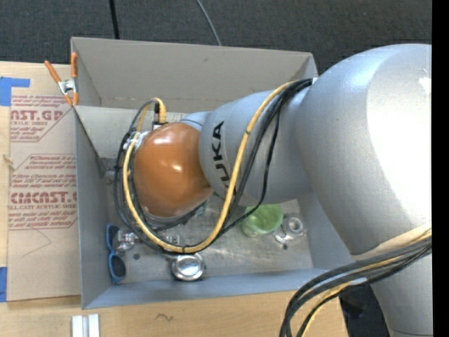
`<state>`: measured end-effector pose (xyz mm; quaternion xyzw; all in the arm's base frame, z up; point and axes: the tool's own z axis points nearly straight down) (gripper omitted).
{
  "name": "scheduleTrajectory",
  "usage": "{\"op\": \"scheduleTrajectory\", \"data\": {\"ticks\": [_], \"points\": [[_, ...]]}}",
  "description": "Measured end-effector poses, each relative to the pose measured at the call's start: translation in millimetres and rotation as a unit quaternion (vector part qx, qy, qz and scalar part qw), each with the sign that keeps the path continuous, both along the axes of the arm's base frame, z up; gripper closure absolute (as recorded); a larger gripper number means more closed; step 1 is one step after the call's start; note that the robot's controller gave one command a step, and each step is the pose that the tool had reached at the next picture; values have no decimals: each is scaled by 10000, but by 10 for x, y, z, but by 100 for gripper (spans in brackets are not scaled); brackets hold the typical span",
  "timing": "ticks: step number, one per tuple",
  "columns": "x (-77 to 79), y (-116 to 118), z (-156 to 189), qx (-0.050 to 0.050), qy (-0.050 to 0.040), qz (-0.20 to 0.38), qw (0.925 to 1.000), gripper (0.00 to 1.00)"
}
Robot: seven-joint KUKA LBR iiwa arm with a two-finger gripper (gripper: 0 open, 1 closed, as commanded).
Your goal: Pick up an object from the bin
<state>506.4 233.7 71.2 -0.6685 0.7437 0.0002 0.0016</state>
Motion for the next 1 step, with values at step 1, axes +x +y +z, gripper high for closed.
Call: {"op": "scheduleTrajectory", "data": {"ticks": [1], "points": [[-180,-70,162,-3,12,1496,9887,0]]}}
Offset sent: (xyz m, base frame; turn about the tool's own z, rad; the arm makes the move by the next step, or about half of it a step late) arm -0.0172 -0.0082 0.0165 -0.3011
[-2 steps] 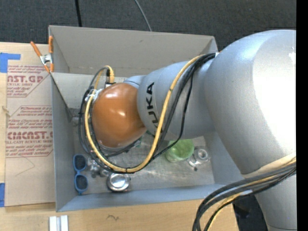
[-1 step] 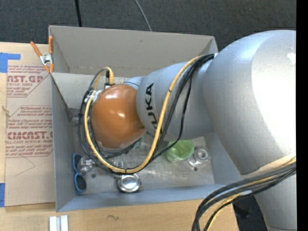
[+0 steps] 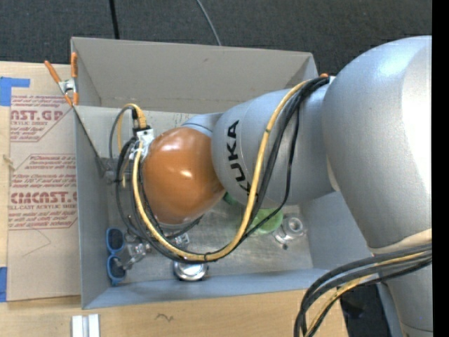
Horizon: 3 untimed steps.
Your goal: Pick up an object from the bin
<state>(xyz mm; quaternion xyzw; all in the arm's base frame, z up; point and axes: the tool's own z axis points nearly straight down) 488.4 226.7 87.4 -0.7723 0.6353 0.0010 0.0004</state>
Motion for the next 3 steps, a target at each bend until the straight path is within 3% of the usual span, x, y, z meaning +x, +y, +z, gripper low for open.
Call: {"op": "scheduleTrajectory", "data": {"ticks": [1,2,3], "points": [[684,37,-71,10,-17,1286,9917,0],[677,47,-65,16,-12,1285,9917,100],[740,58,1748,15,-42,1439,9896,100]]}}
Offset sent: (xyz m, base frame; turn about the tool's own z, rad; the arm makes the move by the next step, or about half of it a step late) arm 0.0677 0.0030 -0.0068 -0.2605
